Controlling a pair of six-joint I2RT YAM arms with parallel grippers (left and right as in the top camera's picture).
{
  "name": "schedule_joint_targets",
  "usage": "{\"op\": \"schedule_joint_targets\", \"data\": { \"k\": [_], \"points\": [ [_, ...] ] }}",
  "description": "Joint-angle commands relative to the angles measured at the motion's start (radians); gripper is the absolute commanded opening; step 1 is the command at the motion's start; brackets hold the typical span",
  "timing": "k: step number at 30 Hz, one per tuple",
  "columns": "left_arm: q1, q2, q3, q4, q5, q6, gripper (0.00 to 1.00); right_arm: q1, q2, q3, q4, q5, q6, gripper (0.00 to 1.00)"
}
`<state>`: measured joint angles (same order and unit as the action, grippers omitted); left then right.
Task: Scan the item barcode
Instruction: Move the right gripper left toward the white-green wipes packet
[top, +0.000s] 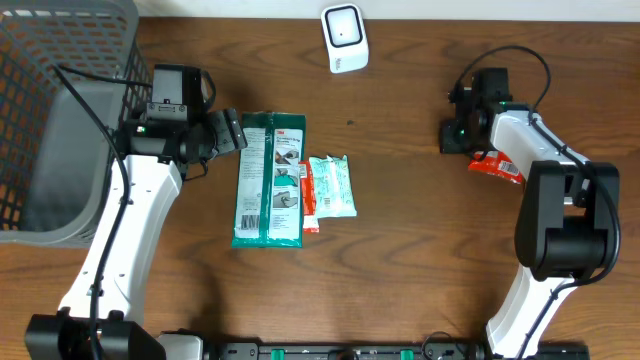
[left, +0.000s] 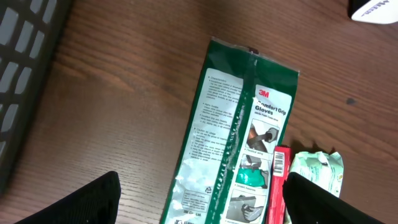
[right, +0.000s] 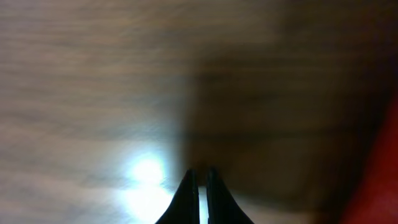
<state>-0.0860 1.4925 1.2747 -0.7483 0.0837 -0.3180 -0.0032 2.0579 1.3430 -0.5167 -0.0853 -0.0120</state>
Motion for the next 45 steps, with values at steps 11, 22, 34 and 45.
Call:
{"op": "schedule_joint_targets", "data": {
  "k": [11,22,34,45],
  "points": [
    [0.003,0.006,-0.001,0.0,0.003,-0.006,0.84,-0.023,-0.001,-0.041,0.069,0.328,0.026,0.01],
    [0.003,0.006,-0.001,0.001,0.003,-0.006,0.84,-0.015,-0.015,-0.011,0.051,0.414,0.067,0.03],
    [0.003,0.006,-0.001,0.0,0.003,-0.006,0.84,0.117,-0.433,0.031,-0.211,-0.338,0.004,0.73],
    [0.003,0.006,-0.001,0.0,0.003,-0.006,0.84,0.346,-0.375,-0.019,-0.234,-0.26,0.109,0.65]
  ]
}}
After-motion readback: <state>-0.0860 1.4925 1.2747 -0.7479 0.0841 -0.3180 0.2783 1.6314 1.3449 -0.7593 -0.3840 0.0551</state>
